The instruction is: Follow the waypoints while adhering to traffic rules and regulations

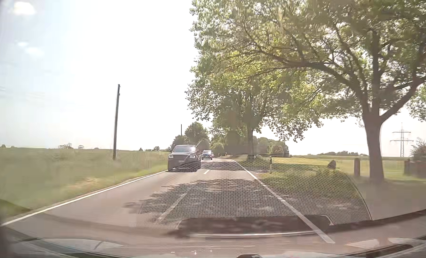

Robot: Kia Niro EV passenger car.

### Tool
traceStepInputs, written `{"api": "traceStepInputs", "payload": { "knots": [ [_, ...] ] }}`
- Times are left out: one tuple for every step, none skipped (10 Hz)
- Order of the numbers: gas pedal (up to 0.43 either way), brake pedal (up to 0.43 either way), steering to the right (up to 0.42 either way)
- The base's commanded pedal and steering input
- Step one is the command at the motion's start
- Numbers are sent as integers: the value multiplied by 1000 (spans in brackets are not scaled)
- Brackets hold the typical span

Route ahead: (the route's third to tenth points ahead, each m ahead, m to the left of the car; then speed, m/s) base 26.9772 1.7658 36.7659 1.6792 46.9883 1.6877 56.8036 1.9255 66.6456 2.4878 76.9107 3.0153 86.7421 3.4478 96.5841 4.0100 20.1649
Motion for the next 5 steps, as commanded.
{"api": "traceStepInputs", "payload": {
  "knots": [
    [209, 0, -1],
    [209, 0, -1],
    [209, 0, -2],
    [209, 0, -2],
    [197, 0, -3]
  ]
}}
